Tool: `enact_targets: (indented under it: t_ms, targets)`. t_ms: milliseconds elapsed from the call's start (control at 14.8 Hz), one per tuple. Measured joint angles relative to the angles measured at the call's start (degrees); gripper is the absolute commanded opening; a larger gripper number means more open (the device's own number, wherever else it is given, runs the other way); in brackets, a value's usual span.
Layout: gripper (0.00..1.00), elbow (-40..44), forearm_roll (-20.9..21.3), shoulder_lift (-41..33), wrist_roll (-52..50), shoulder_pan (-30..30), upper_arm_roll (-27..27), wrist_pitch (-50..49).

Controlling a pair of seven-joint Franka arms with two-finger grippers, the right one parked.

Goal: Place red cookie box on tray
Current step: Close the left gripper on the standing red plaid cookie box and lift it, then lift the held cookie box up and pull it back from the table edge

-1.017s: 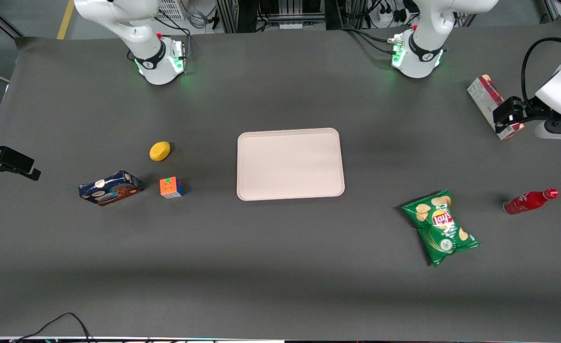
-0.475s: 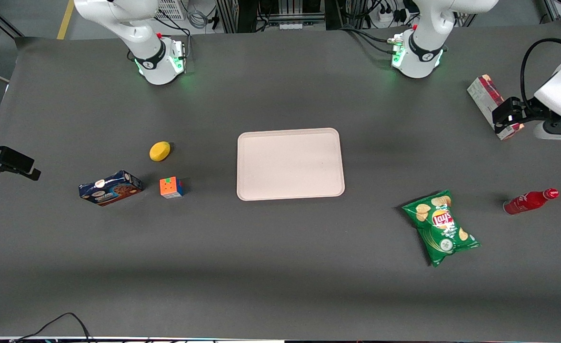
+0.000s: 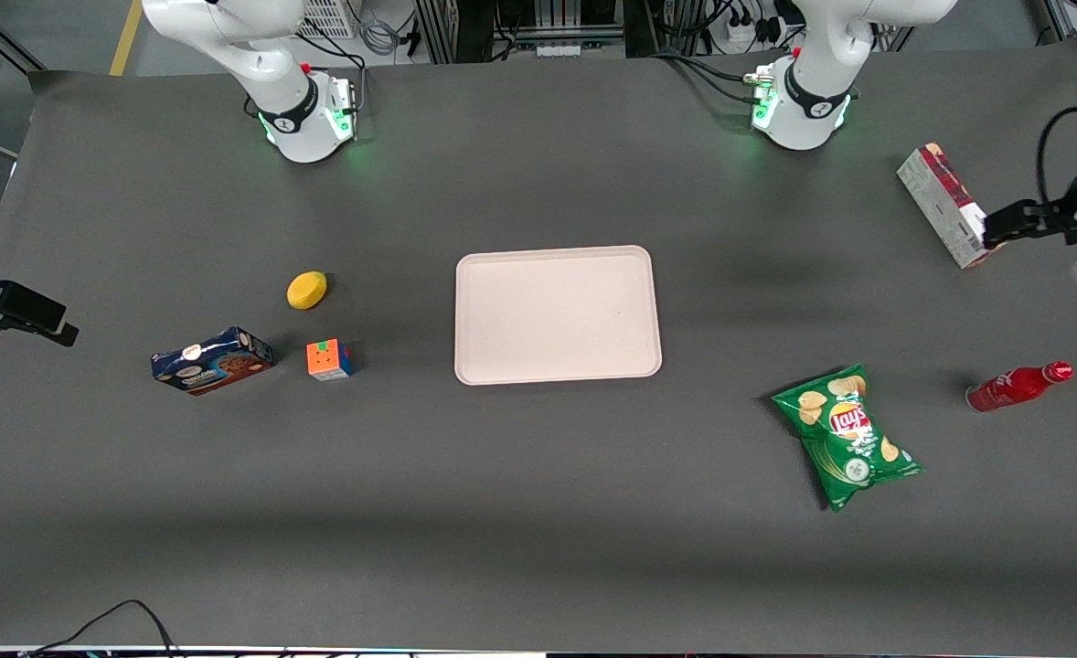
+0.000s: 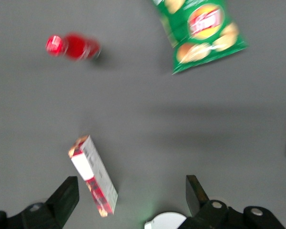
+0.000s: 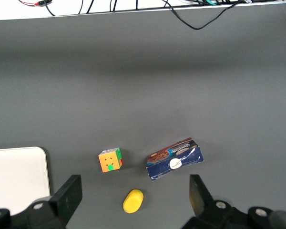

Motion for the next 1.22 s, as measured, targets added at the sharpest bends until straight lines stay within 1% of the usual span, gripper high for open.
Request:
enact_targets:
  t_ms: [136, 271, 407, 610, 949, 1085, 1220]
  targets:
    - [1.00, -3.9, 0.0, -0.7, 0.4, 0.2, 4.8, 0.1]
    - [1.00, -9.1, 0.0, -2.9, 0.4, 0.4, 7.4, 1.3]
    - [1.00, -16.7, 0.3, -6.3, 0.1, 1.3, 8.6, 4.9]
    - [1.00, -28.1, 2.0, -11.5, -1.2, 5.5, 9.2, 10.4]
    - [1.00, -42.9, 9.1, -18.5, -1.6, 14.7, 9.5, 20.7]
    - [1.00, -47.5, 13.6, -20.0, -1.8, 18.4, 9.6, 26.4]
    - [1.00, -51.3, 16.7, -20.1, -1.9, 20.5, 11.2, 33.3]
